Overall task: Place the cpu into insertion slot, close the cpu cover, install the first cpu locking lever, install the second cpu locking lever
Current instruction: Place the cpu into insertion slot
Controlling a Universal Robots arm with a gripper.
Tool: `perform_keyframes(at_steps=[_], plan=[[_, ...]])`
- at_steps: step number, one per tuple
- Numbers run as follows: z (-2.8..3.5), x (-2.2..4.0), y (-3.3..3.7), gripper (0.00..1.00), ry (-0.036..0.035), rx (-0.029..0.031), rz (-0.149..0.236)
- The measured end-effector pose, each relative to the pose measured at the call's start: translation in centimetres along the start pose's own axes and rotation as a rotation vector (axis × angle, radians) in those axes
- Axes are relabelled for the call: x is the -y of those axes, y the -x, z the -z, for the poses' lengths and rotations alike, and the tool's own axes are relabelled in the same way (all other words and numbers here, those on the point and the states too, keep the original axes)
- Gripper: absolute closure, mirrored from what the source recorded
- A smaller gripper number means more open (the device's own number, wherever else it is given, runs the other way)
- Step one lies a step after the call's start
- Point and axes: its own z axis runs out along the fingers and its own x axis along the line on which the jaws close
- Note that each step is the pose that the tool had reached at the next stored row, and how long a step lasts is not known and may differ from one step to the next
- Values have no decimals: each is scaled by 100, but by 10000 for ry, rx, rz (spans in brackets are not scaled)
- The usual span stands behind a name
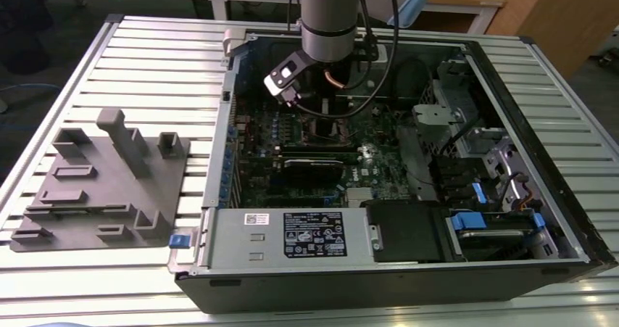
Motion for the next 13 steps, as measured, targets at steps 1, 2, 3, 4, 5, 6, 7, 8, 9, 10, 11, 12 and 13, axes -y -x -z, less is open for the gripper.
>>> perform_keyframes(at_steps=[1, 2, 3, 4, 5, 6, 7, 8, 9, 10, 11, 12, 13], plan=[[0, 0, 0, 47, 0, 0, 2], [0, 0, 0, 47, 0, 0, 3], [0, 0, 0, 47, 0, 0, 3], [-1, 0, 1, 47, -1, 1, 4], [-2, 1, 1, 47, -1, 1, 4], [-3, 1, 1, 47, -2, 3, 4], [-4, 1, 1, 47, -2, 3, 4], [-6, 1, 1, 47, -3, 4, 4], [-7, 1, 1, 47, -2, 3, 4], [-7, 1, 0, 47, -2, 3, 4], [-8, 1, 1, 47, -1, 2, 4], [-8, 1, 1, 47, -1, 2, 4], [-8, 1, 1, 47, -1, 1, 4]])
